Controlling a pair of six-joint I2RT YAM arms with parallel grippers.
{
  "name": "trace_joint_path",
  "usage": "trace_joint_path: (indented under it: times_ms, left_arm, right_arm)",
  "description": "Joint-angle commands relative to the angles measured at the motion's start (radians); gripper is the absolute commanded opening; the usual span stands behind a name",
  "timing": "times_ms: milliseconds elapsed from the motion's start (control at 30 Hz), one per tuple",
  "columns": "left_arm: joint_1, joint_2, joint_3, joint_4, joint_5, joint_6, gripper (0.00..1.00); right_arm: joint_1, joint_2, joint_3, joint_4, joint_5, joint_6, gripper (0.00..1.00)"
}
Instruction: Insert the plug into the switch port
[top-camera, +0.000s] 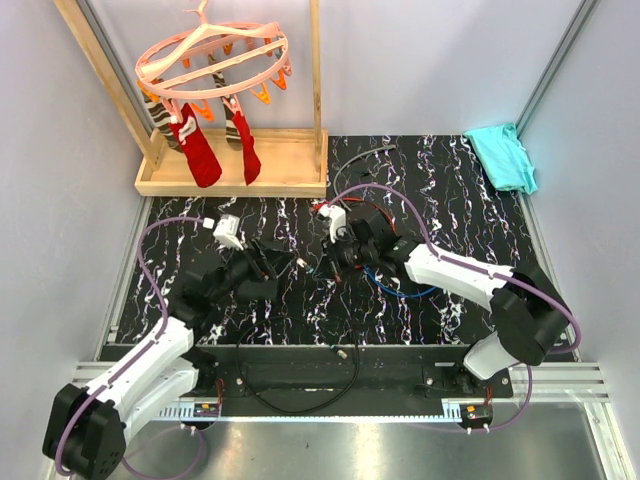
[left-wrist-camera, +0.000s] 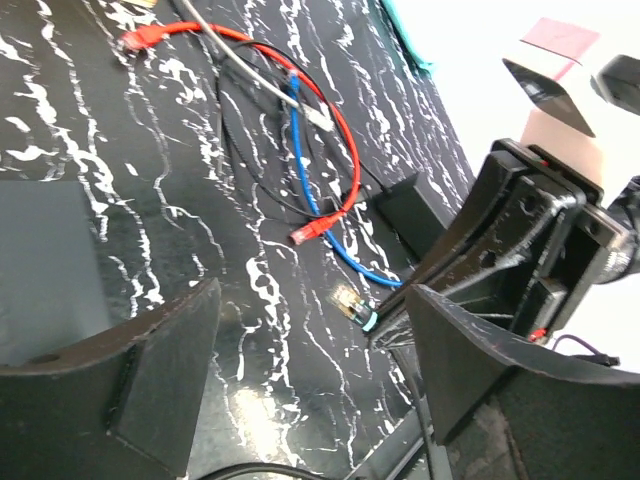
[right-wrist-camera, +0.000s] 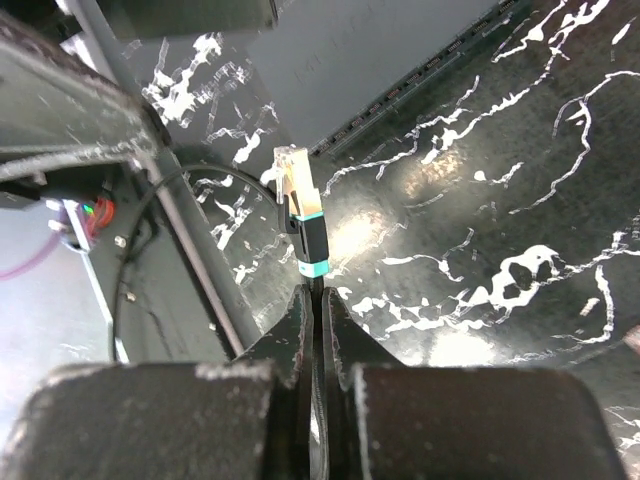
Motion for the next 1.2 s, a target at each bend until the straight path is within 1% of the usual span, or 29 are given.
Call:
trace_joint_path:
  times_ms: [0,300,333,400,433,500,533,567,633,733,800,833,867,933,967,1067,1167]
  left_arm:
    - [-0.014,0.037,-0.008,0.135,0.051,-0.026,0.74]
    - [-0.037,0.118,0.004,0.217,0.071,-0.052,0.58]
    - [-0.038,0.124,0.005,0.221,0.076,-0.053,0.53]
    - [-0.041,0.136,0.007,0.232,0.084,-0.055,0.49]
    - [-0.041,0.138,0.007,0.235,0.087,-0.055,0.42]
    - [-0.044,0.138,0.004,0.250,0.091,-0.058,0.33]
    - [-0.044,0.138,0.004,0.252,0.090,-0.060,0.27]
    - [-0.046,0.138,0.007,0.252,0.090,-0.061,0.12]
    - [-0.046,0.138,0.010,0.246,0.084,-0.069,0.00]
    - [-0.049,0.138,0.015,0.243,0.068,-0.099,0.00]
    - [-0.049,0.127,0.013,0.220,0.027,-0.139,0.00]
    - [-0.052,0.120,0.016,0.205,0.009,-0.153,0.00]
    - [-0.053,0.108,0.018,0.171,-0.025,-0.176,0.00]
    - [-0.056,0.094,0.028,0.125,-0.063,-0.197,0.00]
    - [-0.057,0.078,0.033,0.087,-0.094,-0.219,0.00]
    - [-0.060,0.055,0.050,0.007,-0.148,-0.262,0.00]
    - [-0.060,0.040,0.061,-0.042,-0.178,-0.309,0.00]
  right_arm:
    - [-0.022,-0.052,-0.031,0.186,-0.090,0.112,0.00]
    - [-0.039,-0.043,-0.065,0.293,-0.164,0.192,0.00]
    - [-0.041,-0.042,-0.070,0.299,-0.165,0.200,0.00]
    - [-0.042,-0.042,-0.076,0.322,-0.168,0.211,0.00]
    - [-0.045,-0.042,-0.083,0.330,-0.171,0.223,0.00]
    - [-0.047,-0.042,-0.088,0.349,-0.173,0.231,0.00]
    - [-0.047,-0.043,-0.088,0.350,-0.170,0.229,0.00]
    - [-0.047,-0.045,-0.088,0.350,-0.167,0.229,0.00]
    - [-0.047,-0.052,-0.090,0.352,-0.155,0.223,0.00]
    - [-0.046,-0.077,-0.084,0.329,-0.110,0.197,0.01]
    - [-0.044,-0.107,-0.079,0.295,-0.058,0.180,0.15]
    - [-0.042,-0.120,-0.079,0.272,-0.034,0.154,0.26]
    - [-0.035,-0.141,-0.079,0.258,0.015,0.137,0.31]
    - [-0.021,-0.160,-0.070,0.212,0.062,0.084,0.40]
    - [-0.003,-0.172,-0.067,0.200,0.115,0.062,0.46]
    - [0.034,-0.202,-0.070,0.195,0.212,-0.010,0.51]
    - [0.085,-0.216,-0.087,0.233,0.290,-0.082,0.51]
